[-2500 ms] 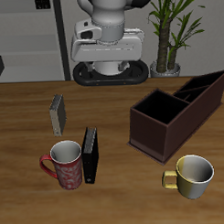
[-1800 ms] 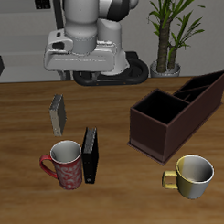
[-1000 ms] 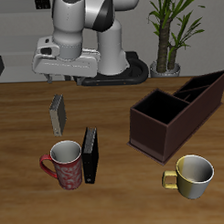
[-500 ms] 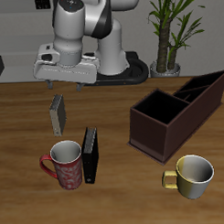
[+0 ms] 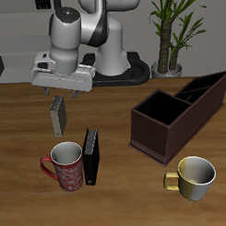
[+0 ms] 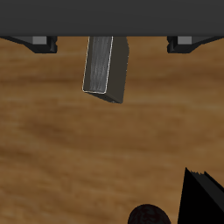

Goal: Place the yellow book into the left desk caddy's left compartment

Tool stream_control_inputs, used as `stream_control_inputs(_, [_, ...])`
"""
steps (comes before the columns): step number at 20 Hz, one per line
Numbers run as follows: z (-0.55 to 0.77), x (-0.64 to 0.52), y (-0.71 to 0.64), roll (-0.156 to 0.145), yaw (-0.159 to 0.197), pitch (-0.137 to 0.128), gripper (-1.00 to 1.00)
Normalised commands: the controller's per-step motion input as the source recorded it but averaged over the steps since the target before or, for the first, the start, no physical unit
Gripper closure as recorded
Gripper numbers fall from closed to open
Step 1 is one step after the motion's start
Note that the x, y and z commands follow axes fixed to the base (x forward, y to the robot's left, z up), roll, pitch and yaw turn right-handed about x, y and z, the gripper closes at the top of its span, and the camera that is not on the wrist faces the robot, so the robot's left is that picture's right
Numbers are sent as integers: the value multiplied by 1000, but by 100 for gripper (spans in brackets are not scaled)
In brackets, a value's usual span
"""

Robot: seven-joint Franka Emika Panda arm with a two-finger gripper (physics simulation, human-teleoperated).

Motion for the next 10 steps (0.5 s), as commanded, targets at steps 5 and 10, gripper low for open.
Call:
stream_control_inputs(5, [-287,62,-90,-26,0,31,-100])
stream_control_inputs(10, [-283,-25,-158,-26,-19,28,-100])
